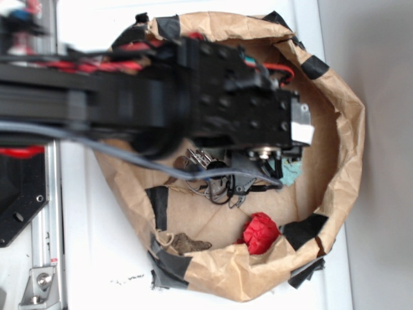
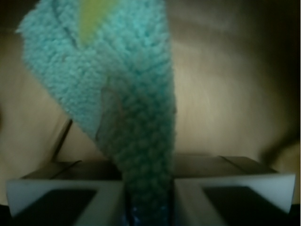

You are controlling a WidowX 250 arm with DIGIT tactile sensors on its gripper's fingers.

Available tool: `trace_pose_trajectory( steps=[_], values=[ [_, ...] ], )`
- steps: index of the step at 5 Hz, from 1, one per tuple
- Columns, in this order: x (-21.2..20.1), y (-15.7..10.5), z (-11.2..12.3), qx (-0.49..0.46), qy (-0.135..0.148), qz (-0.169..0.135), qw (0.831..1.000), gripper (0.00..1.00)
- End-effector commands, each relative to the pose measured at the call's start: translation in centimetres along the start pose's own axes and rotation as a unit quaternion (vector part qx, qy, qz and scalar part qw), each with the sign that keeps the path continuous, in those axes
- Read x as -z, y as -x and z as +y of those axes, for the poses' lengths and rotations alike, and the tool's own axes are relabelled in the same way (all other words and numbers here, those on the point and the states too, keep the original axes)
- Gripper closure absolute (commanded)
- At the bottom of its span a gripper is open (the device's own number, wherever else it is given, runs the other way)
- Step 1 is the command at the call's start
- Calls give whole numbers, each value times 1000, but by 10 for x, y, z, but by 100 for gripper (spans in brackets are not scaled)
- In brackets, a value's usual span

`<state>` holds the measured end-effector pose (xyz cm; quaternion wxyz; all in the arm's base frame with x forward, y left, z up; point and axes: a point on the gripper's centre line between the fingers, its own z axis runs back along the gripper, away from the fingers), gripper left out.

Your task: Grab the blue cloth.

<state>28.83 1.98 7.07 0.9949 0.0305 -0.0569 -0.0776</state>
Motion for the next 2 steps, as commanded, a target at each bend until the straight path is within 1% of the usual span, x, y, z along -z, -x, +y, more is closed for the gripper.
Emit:
trace_pose_trajectory(
  steps=[1, 2],
  values=[
    [-120, -7, 24, -107, 56, -2, 993, 100],
    [-153, 1, 17, -100, 54, -14, 993, 100]
  ],
)
